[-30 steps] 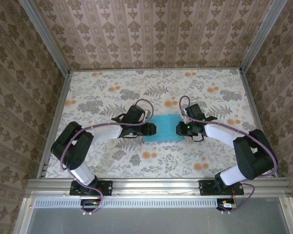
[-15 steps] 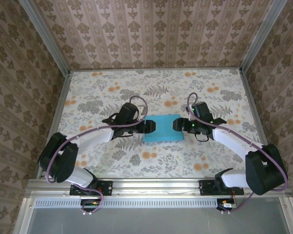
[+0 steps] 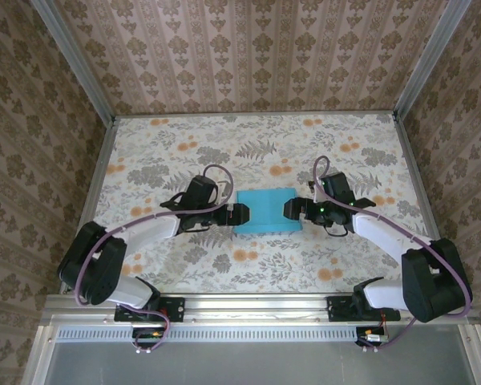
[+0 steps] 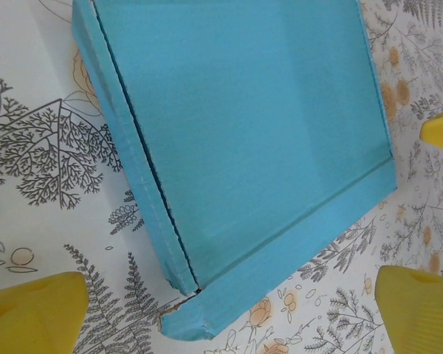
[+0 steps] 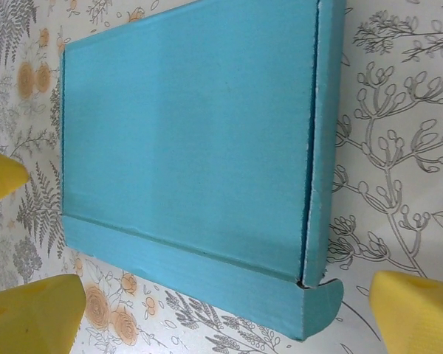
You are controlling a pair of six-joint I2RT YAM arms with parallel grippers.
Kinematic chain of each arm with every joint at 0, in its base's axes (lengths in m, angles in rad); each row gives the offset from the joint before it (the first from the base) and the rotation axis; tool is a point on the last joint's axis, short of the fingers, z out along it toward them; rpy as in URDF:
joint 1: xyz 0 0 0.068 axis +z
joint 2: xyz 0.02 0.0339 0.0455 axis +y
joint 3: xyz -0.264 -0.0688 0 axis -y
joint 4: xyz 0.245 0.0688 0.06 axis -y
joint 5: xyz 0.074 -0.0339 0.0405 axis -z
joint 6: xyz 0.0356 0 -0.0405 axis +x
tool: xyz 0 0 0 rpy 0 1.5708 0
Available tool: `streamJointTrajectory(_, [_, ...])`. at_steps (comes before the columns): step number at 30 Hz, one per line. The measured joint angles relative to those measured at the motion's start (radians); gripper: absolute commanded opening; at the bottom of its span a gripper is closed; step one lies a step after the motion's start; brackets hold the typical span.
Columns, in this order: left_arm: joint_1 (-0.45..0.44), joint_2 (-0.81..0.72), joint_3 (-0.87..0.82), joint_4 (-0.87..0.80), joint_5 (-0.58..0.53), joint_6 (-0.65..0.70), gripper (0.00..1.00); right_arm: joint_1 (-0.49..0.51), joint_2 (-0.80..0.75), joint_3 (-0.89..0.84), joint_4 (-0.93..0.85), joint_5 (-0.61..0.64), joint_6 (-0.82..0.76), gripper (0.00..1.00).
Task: Fold the paper box
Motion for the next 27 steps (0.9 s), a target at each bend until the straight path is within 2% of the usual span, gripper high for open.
streamJointTrajectory(9, [-0.019,0.09,0.0,0.061,0.043,-0.042,1.0,-0.001,0.065,-0.005,0.072,-0.065,0.001,1.0])
streamJointTrajectory(27, [-0.027,0.094,0.003,0.08,0.093,-0.059,1.0,-0.001,0.129,-0.006,0.104,-0.094,0.004,1.0])
